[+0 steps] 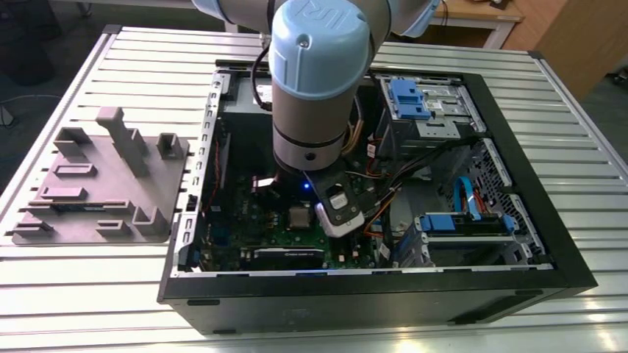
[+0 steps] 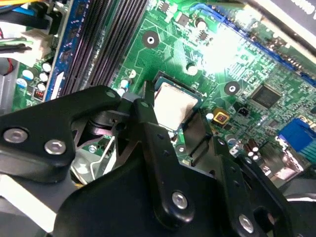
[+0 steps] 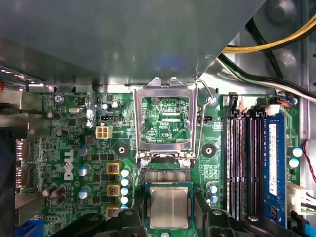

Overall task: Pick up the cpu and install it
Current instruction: 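Place the cpu into insertion slot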

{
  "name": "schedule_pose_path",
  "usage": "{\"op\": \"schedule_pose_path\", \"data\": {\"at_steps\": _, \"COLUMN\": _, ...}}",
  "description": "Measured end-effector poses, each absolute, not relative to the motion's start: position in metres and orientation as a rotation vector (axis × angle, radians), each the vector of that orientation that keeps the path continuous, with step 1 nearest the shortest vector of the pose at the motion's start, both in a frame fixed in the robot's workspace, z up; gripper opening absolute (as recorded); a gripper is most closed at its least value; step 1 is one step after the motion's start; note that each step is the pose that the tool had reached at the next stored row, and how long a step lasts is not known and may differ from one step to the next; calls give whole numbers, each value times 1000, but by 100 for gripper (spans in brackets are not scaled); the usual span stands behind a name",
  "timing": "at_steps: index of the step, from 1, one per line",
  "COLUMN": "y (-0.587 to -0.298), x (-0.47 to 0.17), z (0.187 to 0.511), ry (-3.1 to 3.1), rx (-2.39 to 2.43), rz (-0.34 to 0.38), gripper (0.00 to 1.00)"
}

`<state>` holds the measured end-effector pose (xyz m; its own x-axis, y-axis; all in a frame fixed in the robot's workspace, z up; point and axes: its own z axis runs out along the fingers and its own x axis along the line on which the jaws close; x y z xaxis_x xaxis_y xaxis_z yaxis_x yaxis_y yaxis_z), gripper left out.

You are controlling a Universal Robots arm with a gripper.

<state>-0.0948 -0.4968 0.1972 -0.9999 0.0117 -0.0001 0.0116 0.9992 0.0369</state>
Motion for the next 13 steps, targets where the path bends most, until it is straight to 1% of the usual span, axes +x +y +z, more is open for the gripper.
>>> {"op": "schedule_pose_path", "data": {"at_steps": 13, "y": -495, "x": -95, "z": 196, "ry": 3141, "rx": -14, "rz": 58, "gripper": 47}}
